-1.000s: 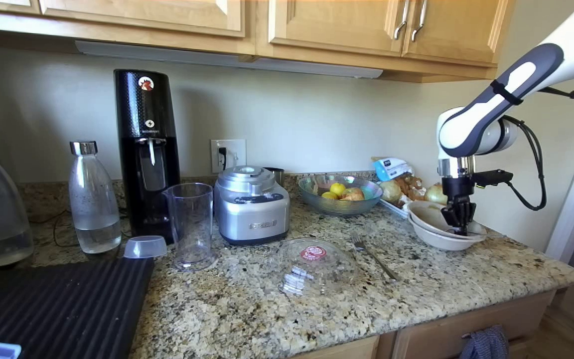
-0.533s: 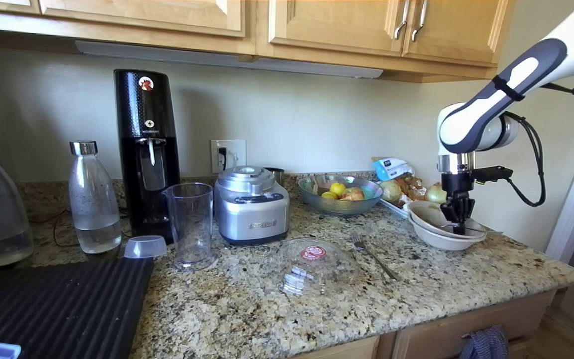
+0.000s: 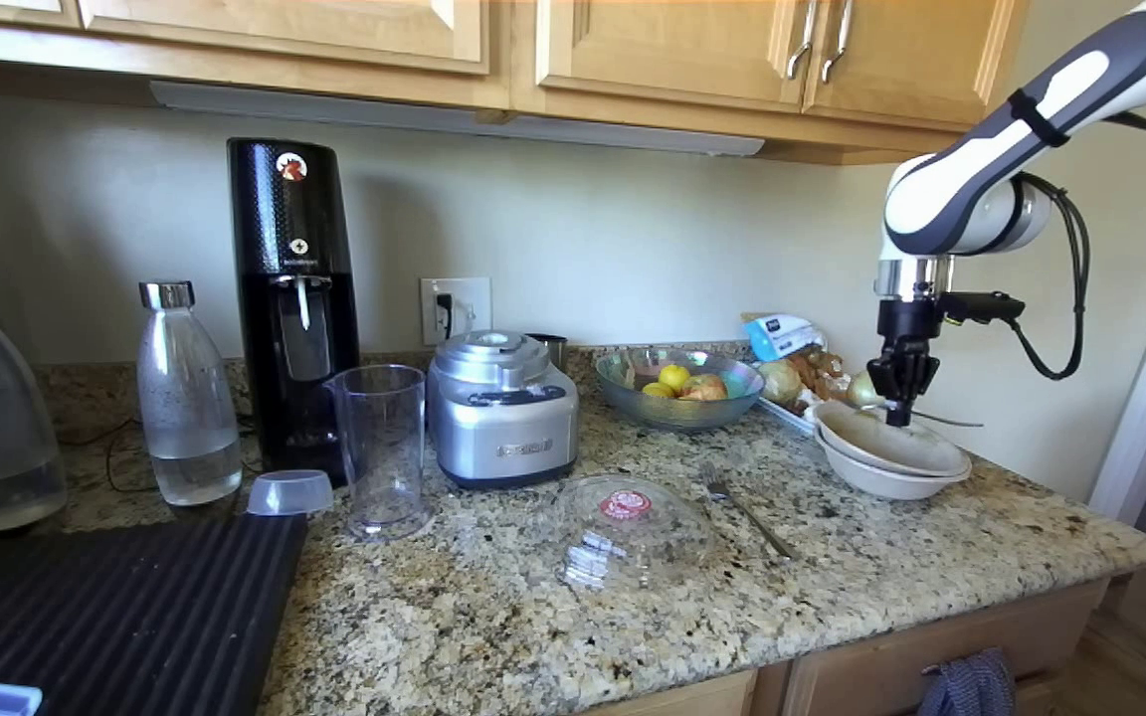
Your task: Pick up the fork and put it on the table, pick up the other fork and put it on the table then pick up the bowl and put it on the table.
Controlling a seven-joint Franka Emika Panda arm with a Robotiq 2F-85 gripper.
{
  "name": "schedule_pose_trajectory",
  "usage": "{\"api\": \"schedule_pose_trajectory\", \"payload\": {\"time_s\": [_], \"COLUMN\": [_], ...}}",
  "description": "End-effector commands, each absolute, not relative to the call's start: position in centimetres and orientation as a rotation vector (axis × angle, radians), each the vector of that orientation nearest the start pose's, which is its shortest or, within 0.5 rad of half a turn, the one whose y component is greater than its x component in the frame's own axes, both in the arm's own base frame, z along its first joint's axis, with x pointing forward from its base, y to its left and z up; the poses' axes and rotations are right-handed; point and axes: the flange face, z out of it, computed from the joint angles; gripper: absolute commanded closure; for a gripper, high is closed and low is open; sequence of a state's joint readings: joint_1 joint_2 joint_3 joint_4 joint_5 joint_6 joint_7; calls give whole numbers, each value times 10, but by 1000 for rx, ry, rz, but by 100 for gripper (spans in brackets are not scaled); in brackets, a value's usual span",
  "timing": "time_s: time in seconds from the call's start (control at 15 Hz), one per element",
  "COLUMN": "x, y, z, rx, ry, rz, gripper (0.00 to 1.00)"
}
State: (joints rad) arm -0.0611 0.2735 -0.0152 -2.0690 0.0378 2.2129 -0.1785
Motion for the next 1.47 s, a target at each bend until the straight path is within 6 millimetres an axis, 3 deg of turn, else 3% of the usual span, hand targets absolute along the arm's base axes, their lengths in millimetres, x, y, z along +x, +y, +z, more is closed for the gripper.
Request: {"api": "schedule_pose_trajectory", "payload": {"time_s": [0.0,0.27,0.47,0.93,1.4], "x": [554,550,548,539,523], "y": [-20,26,63,130,157], "z": [324,341,337,299,246], "rx": [-3063,-3045,-3042,-3013,-3047], "ry": [-83,-73,32,362,289], "rz": [83,12,-66,-215,-135], "gripper": [92,92,92,92,92]}}
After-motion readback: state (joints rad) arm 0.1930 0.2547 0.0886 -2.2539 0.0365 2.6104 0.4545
